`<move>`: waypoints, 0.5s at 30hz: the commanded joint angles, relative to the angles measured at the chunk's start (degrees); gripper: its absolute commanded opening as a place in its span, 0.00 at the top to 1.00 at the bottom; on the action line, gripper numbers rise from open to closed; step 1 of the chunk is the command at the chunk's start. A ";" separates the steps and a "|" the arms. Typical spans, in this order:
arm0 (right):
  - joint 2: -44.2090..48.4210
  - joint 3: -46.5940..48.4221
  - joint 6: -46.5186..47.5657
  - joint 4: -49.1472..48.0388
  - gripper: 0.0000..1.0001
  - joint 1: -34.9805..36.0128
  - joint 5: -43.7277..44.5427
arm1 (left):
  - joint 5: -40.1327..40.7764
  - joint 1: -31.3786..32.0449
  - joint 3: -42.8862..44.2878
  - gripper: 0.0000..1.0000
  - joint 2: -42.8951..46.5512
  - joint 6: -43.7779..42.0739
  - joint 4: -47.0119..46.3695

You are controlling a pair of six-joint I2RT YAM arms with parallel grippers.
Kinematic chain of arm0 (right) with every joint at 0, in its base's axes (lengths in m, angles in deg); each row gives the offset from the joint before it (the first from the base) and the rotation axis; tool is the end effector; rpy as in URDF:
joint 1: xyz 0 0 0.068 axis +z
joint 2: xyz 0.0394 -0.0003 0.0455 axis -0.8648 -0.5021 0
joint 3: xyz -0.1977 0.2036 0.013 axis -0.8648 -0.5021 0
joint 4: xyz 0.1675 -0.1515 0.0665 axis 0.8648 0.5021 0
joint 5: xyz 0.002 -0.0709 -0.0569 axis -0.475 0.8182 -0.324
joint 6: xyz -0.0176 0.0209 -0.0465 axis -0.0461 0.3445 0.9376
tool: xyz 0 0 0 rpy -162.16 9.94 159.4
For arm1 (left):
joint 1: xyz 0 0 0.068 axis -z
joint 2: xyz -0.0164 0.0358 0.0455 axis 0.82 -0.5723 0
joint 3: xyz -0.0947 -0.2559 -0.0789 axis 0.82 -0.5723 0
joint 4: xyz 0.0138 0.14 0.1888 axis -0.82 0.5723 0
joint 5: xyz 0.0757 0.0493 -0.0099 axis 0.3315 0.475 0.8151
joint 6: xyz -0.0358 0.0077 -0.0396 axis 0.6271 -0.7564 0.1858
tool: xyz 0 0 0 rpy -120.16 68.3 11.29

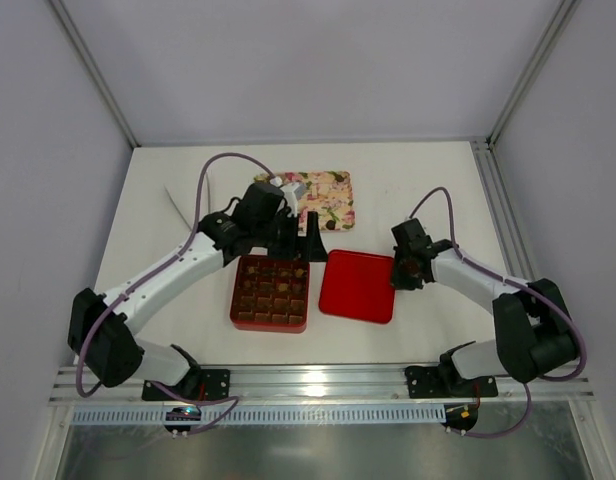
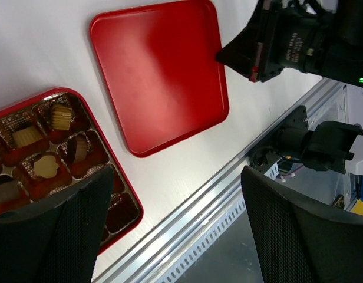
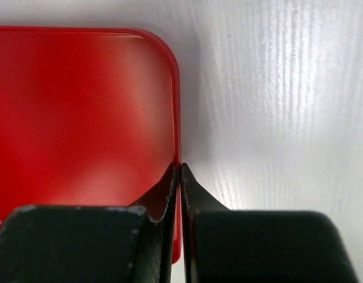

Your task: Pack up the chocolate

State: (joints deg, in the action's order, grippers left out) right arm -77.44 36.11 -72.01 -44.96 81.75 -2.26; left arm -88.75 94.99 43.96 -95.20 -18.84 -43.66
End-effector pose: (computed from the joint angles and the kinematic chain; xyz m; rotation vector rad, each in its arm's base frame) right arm 0.2056 0.0791 0.1919 0.2924 2.7312 0.1375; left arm 0.1991 -0.1802 0.3325 0.2926 2.4804 -0.9580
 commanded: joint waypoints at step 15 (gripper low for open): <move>16.15 6.66 8.25 12.04 0.96 -10.19 -10.65 | -6.80 0.27 7.16 0.13 -18.72 -0.16 -8.75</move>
State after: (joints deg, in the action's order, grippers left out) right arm -63.73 40.48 -65.70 -34.01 73.38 -7.66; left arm -93.19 94.99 47.63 -112.27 -18.84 -48.55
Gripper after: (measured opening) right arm 0.043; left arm 0.865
